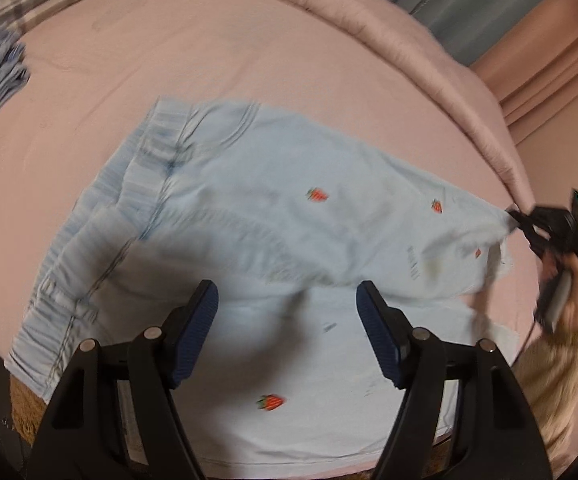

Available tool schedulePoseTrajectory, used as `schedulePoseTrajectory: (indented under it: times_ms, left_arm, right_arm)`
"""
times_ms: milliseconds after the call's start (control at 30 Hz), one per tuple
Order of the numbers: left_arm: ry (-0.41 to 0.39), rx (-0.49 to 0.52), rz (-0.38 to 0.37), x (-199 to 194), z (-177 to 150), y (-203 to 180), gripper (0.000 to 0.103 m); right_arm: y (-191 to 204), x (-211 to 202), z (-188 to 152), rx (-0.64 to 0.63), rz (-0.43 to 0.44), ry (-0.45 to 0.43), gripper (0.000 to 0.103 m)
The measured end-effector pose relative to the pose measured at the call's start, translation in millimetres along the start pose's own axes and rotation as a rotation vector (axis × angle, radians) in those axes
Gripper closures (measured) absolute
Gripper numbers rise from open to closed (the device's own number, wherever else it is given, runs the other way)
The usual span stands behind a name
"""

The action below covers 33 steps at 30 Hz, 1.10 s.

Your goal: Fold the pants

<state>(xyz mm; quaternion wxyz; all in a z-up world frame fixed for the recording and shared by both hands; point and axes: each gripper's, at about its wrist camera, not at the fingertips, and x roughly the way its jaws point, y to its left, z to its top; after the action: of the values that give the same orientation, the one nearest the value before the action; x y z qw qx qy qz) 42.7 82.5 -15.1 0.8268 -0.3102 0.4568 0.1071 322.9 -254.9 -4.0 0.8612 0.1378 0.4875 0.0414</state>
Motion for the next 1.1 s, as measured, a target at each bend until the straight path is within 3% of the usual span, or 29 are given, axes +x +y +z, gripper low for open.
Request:
schedulePoseTrajectory:
  times_ms: [133,200,300,533,700,800,867,900,933,1100]
  left_arm:
    - [-0.010,-0.003,-0.034,0,5,-11,0.031]
    - [-0.005,-0.017,-0.058,2,7,-13,0.031]
    - [0.000,-0.033,-0.080,6,15,-17,0.029]
    - [0.045,-0.025,-0.121,37,43,-48,0.027]
    - [0.133,-0.072,-0.125,92,67,-69,0.029]
    - [0.148,-0.089,-0.089,115,75,-73,0.039]
    - [0.145,-0.108,-0.068,123,75,-68,0.065]
    - [0.138,-0.097,-0.066,123,75,-66,0.087]
    - [0.126,-0.080,-0.051,122,74,-65,0.093]
    - [0.050,-0.047,-0.116,72,56,-61,0.098]
  right_arm:
    - [-29,-55,-19,0.006,0.116,-0.104,0.098]
    - [-49,-82,-47,0.027,0.156,-0.156,0.098]
    - [-82,-91,-79,0.083,0.146,-0.183,0.098]
    - [-125,-52,-108,0.191,0.121,-0.037,0.098]
    - [-116,-45,-113,0.182,0.117,-0.012,0.098]
    - [-110,-50,-117,0.177,0.128,-0.018,0.098]
    - [-108,-46,-124,0.184,0.141,-0.013,0.098]
    - [-112,-48,-127,0.183,0.145,-0.009,0.098]
    - [-119,-50,-135,0.182,0.149,-0.008,0.098]
    - [-118,-56,-136,0.168,0.132,-0.016,0.098]
